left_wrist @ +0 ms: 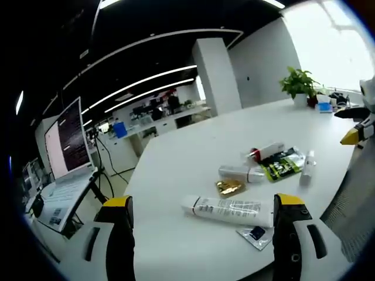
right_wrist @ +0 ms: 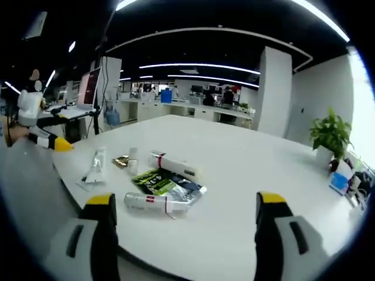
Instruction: Arrange the skincare products in the storage area until every visible bottle or jar stands upright without overlapping.
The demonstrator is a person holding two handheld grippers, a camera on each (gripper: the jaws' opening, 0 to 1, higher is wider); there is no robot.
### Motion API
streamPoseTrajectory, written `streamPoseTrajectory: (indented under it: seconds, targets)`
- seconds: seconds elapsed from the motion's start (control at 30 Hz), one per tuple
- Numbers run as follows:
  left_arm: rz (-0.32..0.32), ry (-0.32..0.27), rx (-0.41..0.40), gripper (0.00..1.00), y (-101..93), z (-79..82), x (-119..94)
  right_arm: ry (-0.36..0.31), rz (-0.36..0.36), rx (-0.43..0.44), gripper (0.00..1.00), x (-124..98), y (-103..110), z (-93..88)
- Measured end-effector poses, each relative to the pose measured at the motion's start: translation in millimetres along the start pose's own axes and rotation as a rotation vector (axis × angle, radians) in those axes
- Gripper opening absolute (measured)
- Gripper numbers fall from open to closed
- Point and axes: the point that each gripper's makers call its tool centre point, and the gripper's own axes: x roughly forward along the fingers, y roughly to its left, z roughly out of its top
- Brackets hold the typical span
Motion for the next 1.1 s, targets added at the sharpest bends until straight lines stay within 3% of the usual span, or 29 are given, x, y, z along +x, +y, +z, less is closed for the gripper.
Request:
streamPoseTrajectory:
  seconds: [0.17, 1.1]
  targets:
    - [-0.005, 0.009, 0.005, 0.97, -0.8, -1.5, 0.3, -0.041, -0.003, -0.028, 1.00, -1.0, 2.6, 8.1]
    - [-0.004, 0.003, 0.013, 0.97, -0.5, -0.4, -0.7, -0.011, -0.014, -0.077, 1.00, 1.8, 2.1, 3.1]
